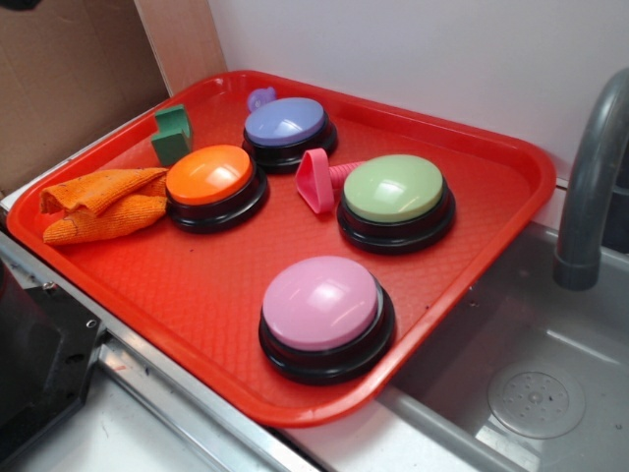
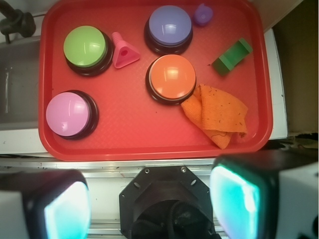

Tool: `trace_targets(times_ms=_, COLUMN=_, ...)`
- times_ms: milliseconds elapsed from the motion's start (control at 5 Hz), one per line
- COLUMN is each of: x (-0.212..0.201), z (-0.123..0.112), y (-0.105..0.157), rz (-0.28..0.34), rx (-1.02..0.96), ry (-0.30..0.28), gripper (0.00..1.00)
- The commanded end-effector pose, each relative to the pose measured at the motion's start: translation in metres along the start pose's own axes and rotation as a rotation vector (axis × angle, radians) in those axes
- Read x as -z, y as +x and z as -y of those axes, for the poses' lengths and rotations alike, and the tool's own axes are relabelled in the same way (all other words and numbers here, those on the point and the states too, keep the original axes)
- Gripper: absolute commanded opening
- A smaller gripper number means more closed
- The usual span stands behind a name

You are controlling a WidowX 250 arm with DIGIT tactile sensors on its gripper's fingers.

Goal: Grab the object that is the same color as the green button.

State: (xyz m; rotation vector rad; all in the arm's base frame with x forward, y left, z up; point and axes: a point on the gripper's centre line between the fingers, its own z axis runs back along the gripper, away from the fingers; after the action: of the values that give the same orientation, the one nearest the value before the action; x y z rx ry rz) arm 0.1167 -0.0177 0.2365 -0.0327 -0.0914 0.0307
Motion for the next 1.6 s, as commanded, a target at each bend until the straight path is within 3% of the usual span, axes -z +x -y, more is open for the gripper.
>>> trace_targets(times_ms=0, x=0.000, z=0.000, y=0.000, rz=0.000, rx=0.000, ry=0.000, gripper=1.00)
trace_targets(times_ms=200, x=0.016, z=-0.006, y=0.021, rz=-0.004, rx=-0.090, ry=-0.014, gripper=1.00)
trace_targets(times_ms=400, x=0.027, z=-0.013, y=0.035, rz=0.034, rx=-0.170, ry=-0.017, gripper=1.00)
trace_targets(times_ms=600, x=0.050, z=-0.038, y=0.055, rz=0.077, rx=-0.407, ry=-0.026, gripper=1.00)
trace_targets(times_ms=800, x=0.076, z=-0.071, y=0.076, rz=0.029, rx=-0.547, ry=-0.001, gripper=1.00)
trace_targets(times_ms=1000, x=0.092, z=-0.103, y=0.091, rz=0.114, rx=-0.706, ry=0.037, gripper=1.00)
trace_targets(times_ms=1200, x=0.115, z=-0.128, y=0.104, rz=0.167, rx=-0.803, ry=0.008, gripper=1.00)
trace_targets(times_ms=1400, x=0.133, z=-0.149, y=0.111, rz=0.166, rx=-0.901, ry=0.073, gripper=1.00)
